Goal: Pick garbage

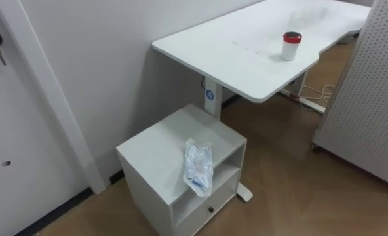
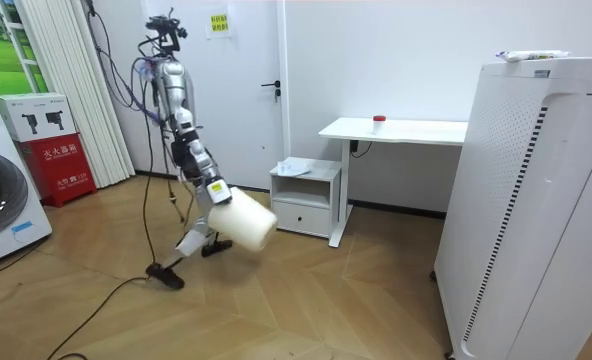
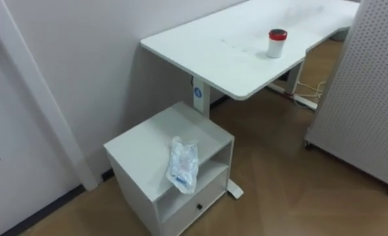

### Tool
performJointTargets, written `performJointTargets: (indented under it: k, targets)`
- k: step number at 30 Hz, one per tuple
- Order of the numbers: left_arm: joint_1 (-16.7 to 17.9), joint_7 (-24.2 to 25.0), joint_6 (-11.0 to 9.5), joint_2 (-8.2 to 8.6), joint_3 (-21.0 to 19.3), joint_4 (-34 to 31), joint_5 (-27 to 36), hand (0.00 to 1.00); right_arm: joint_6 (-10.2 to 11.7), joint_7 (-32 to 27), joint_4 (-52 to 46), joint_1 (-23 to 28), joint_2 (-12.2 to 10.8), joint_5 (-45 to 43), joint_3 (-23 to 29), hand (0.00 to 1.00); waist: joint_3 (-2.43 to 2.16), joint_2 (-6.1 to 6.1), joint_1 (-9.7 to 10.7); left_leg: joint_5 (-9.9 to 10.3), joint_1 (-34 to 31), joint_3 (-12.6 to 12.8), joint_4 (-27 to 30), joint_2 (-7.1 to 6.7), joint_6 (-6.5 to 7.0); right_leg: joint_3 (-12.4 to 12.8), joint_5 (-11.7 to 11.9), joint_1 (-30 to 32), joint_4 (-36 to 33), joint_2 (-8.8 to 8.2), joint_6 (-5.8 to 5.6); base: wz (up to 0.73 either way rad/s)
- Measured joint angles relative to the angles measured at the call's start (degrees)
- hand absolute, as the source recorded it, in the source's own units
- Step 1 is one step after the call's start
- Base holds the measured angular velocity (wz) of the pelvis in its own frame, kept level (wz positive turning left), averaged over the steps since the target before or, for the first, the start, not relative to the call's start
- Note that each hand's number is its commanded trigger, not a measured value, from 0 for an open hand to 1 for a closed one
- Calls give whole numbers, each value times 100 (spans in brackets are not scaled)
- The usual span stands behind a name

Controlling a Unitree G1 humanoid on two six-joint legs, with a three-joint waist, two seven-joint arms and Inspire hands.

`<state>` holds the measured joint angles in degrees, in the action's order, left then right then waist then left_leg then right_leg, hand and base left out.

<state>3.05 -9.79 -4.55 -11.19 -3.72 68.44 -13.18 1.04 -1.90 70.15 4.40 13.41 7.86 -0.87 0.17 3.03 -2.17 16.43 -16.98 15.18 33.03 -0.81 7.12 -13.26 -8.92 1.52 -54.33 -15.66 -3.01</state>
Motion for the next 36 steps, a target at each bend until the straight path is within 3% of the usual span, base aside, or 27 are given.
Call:
performJointTargets:
  k: [1,3,5,7,8,9,10,11,12,14,17,22,24,25,28,34,36]
  targets:
    - [-24,-51,-14,0,37,-35,6,0,30,-4,-18,-15,-1,74,-2,100,-6,5,1,13,66,-22,-77,8,1,3,-59,139,-95,14,-1,-4]
    - [-76,-142,-135,1,90,-170,10,0,175,-5,-119,-119,-5,367,-9,100,32,-37,31,12,236,-70,-354,49,-11,-40,-681,869,-204,168,39,1]
    - [-149,-210,-212,2,248,-233,12,0,271,-7,-148,-126,-26,422,-12,100,41,-73,114,11,328,-186,-495,66,-17,-120,-921,1255,372,354,67,27]
    - [-193,-261,-282,20,388,-292,21,0,271,-11,-140,-156,-56,430,-34,100,61,-108,110,29,462,-244,-645,100,-59,-98,-927,1525,1243,502,74,19]
    - [-210,-265,-316,23,490,-291,29,0,305,-44,-147,-128,-81,468,-46,100,58,-108,154,17,568,-303,-766,100,-90,-62,-845,1561,1941,557,102,25]
    - [-217,-273,-345,20,515,-281,23,0,360,-79,-139,-99,-80,543,-43,100,63,-131,189,29,648,-330,-838,102,-131,-20,-524,1534,2692,605,78,28]
    - [-223,-296,-349,19,517,-273,23,0,400,-89,-127,-92,-74,564,-41,100,55,-119,199,48,673,-359,-845,111,-164,11,-187,1518,2892,648,84,31]
    - [-223,-339,-355,29,526,-261,18,0,463,-88,-122,-49,-57,569,-42,100,13,-183,236,88,683,-428,-848,181,-236,43,124,1452,3056,798,91,10]
    - [-224,-351,-388,31,528,-263,14,0,522,-55,-73,-80,-57,567,-43,100,5,-227,224,89,731,-424,-897,253,-306,41,180,1347,3254,928,143,0]
    - [-209,-371,-439,35,524,-270,14,0,634,-35,-1,-200,-83,568,-68,100,41,-293,228,59,764,-388,-1001,326,-373,37,219,1257,3435,991,176,-12]
    - [-220,-493,-547,50,532,-334,9,0,711,-10,75,-346,-74,573,-233,100,43,-311,260,19,851,-347,-1206,348,-434,29,212,1263,3491,1083,186,-2]
    - [-547,-821,-698,64,692,-391,-41,0,783,8,477,-797,-64,639,-302,100,74,-331,351,16,547,-334,-1135,332,-440,58,211,1575,3446,1055,189,-2]
    - [-842,-1012,-713,66,809,-522,-96,0,842,-11,571,-997,-81,622,-462,100,134,-342,389,17,302,-316,-1020,313,-439,75,228,1824,3351,1014,193,0]
    - [-944,-1051,-722,69,839,-524,-96,0,844,-11,620,-1049,-81,634,-468,100,141,-338,382,17,250,-302,-1003,310,-438,90,230,1892,3313,1004,195,-6]
    - [-1547,-1358,-853,78,865,-529,-95,0,958,-7,616,-1335,-61,727,-526,100,249,-368,439,27,-214,-266,-688,327,-419,213,242,2372,3033,978,218,-7]
    - [-2278,-1848,-964,72,1122,-534,-86,0,1035,-87,541,-1564,74,1086,-852,100,343,-470,666,91,-827,-260,-264,374,-394,281,219,2997,2544,931,314,0]
    - [-2477,-2005,-1045,70,1244,-544,-86,0,1047,-153,510,-1650,105,1240,-946,100,390,-539,778,137,-1086,-229,-33,457,-394,286,248,3211,2453,967,377,-11]
